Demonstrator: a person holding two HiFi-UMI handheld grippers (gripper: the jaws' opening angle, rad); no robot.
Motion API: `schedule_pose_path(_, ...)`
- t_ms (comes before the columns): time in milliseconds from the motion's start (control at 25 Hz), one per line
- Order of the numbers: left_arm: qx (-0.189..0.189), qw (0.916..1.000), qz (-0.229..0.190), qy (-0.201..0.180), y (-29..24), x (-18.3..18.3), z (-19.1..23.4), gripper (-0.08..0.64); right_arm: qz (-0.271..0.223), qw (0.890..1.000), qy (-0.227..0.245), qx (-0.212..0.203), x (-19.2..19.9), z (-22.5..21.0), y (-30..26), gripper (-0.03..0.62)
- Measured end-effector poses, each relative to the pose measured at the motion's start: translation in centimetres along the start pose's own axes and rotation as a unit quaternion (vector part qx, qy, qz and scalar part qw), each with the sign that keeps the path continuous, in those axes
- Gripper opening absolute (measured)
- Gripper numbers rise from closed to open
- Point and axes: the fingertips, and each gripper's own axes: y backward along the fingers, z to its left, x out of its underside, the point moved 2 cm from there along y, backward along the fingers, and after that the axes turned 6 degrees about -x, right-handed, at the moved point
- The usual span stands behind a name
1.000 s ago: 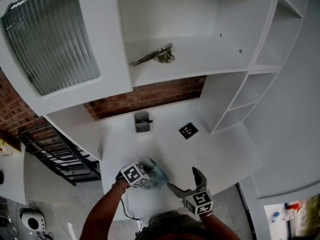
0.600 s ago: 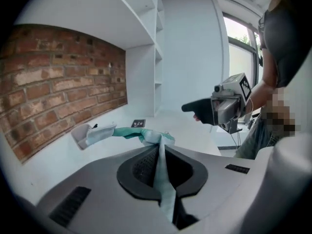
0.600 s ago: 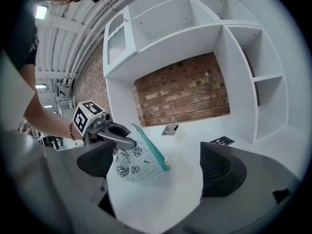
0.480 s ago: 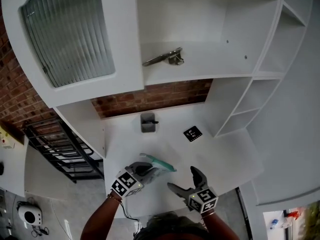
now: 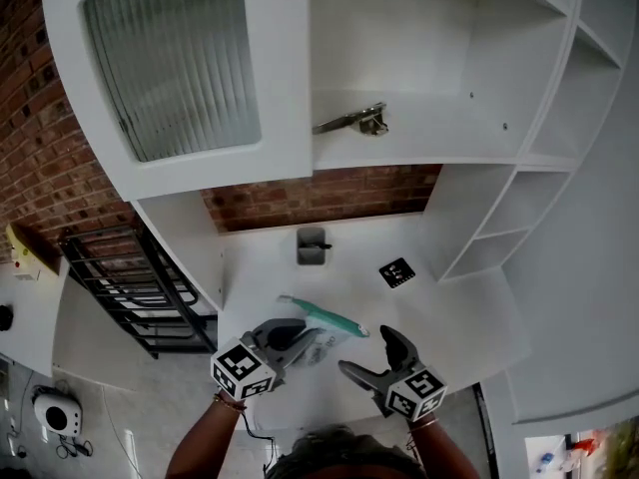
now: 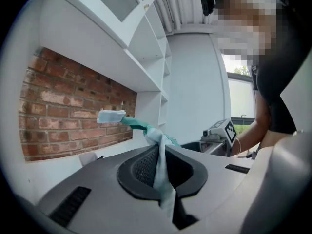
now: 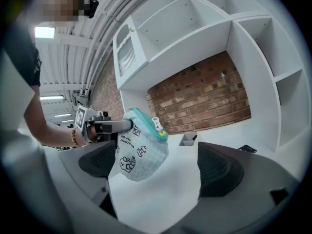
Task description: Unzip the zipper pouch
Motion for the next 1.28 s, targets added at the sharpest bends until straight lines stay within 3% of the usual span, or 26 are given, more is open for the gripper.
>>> schedule_pose_path(520, -0.021, 0.9972, -0.072, 0.006, 4.7, -3.5, -1.8, 0.008, -0.013, 0.994, 0.046, -0.1, -3.4, 4.1, -2.3, 0.392)
schedule_pose_path(680, -0.027, 0.9967, -0.077, 0.003, 5.8, -3.9, -2.3, 0.008, -0.031, 0.989, 0.056, -0.13, -4.2, 5.5, -2.5, 0.251)
schedule_pose_path(880, -0.024, 0.9959, -0.087, 0.001, 7.2, -4.2, -3.1, 0.008, -0.04, 0.985, 0.069, -0.152, -5.3, 6.9, -2.9, 0.199)
schedule_pose_path(1040, -0.027, 0.9957, -0.089, 0.003, 7.7, -3.8, -3.4, 0.008, -0.032, 0.981, 0.099, -0.166, -5.5, 8.0, -2.9, 0.095)
schedule_pose_path(1280, -0.044, 0.9956, -0.083, 0.002, 8.7, -3.1, -3.3, 0.008, -0.018, 0.975, 0.141, -0.169, -5.6, 9.8, -3.1, 0.006)
